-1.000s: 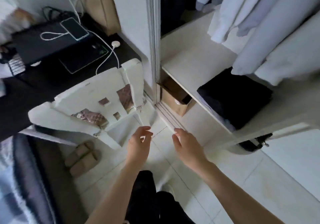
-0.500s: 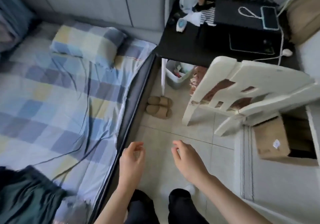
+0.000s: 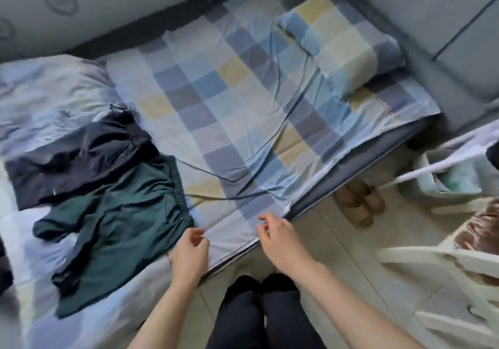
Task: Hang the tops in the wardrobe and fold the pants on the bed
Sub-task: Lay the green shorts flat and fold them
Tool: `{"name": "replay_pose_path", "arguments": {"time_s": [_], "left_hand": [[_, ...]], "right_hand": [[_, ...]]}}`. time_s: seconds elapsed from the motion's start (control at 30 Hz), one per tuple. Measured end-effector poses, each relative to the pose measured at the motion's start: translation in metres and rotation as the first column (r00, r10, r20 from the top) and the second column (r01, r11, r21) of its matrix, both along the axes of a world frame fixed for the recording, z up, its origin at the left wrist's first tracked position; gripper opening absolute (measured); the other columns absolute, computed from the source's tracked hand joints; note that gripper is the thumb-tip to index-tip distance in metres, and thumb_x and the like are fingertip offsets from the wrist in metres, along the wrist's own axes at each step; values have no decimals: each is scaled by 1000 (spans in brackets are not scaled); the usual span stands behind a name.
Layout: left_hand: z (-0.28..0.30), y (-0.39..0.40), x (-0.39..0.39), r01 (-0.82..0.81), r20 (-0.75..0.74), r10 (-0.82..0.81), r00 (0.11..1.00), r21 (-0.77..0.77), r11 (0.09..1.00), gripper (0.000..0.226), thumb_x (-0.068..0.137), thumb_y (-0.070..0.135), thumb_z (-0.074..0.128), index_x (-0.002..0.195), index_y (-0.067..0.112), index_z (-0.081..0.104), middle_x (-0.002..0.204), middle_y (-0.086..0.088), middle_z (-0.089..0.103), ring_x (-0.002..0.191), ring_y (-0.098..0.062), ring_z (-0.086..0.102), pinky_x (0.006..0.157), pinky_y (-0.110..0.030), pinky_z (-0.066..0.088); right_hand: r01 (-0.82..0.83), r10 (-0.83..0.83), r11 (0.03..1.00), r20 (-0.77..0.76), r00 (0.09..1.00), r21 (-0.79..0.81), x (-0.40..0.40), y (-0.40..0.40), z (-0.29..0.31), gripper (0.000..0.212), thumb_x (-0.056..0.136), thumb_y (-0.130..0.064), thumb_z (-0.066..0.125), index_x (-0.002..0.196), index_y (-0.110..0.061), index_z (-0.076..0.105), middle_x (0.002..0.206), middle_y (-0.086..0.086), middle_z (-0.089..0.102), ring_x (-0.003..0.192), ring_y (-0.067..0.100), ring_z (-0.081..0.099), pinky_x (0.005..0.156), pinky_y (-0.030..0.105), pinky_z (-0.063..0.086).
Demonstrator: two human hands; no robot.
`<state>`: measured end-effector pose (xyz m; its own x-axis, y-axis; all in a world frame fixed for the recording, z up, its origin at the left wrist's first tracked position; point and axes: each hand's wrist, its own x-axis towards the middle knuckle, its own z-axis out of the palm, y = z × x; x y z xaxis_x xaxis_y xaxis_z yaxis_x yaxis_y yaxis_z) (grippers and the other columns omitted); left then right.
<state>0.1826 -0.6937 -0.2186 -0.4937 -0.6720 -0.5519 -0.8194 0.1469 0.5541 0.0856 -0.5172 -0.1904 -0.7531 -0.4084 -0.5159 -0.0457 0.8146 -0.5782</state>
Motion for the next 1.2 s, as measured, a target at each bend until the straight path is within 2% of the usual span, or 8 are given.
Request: {"name": "replay_pose_path", "arguments": {"time_s": [0.07,0.2,0.4,0.63,0.77,0.97,1.1,1.2], "left_hand": [[-22,-34,6,-63,53,62,997,10,998,24,87,10,57,109,15,63,95,0,66,87,-18,59,75,-32,41],[-53,-66,14,42,223,-32,974,-40,998,33,86,9,55,118,9,60,115,-10,63,109,-28,54,92,-39,46],[-119,-106,17,275,452,-202,869,-101,956,52,85,17,55,136,17,49,140,-3,48,129,-24,41,102,-33,38],[-224,-136,-6,569,534,-392,750,-216,794,60,96,17,47,151,20,24,161,-1,19,150,-24,10,119,-38,16],[-283,-152,-9,779,606,-547,578,-212,590,69,97,18,46,155,14,9,164,-6,5,151,-29,-1,121,-47,6],[-336,-167,-1,893,702,-589,400,-154,422,55,105,17,28,153,2,8,163,-18,3,150,-33,-3,121,-52,4],[-338,-172,-8,814,590,-598,542,-191,549,34,102,9,30,131,7,47,146,-17,43,143,-31,27,114,-43,21],[-315,-175,-7,421,270,-353,896,-262,868,13,100,15,42,104,15,54,104,-13,66,101,-35,57,84,-41,43]], "right_hand": [[-122,121,992,46,992,27,-20,-40,-21,34,98,-32,40,126,-17,51,117,10,62,111,29,54,91,37,44],[-219,211,975,180,961,25,-45,-80,-52,31,98,-33,41,121,-16,52,114,9,64,107,28,56,83,36,43],[-189,183,982,398,899,-23,-71,-161,-121,12,93,-22,48,97,-18,59,96,4,73,96,21,61,79,30,43],[-57,29,998,604,796,27,-73,-242,-241,9,95,-17,45,94,-13,53,98,12,71,81,19,56,86,39,50],[-17,-49,995,621,782,101,-63,-270,-309,10,97,-16,42,97,-13,52,102,13,70,84,20,55,94,43,49],[34,-174,978,717,675,205,-50,-290,-368,22,98,-22,40,116,-13,51,101,9,64,87,21,56,79,33,47],[46,-187,978,764,618,201,-51,-296,-383,20,100,-26,39,114,-15,49,109,10,63,94,23,53,82,33,43],[75,-168,985,799,577,153,-47,-301,-374,17,98,-23,39,103,-16,54,97,7,61,89,20,55,86,34,41]]}}
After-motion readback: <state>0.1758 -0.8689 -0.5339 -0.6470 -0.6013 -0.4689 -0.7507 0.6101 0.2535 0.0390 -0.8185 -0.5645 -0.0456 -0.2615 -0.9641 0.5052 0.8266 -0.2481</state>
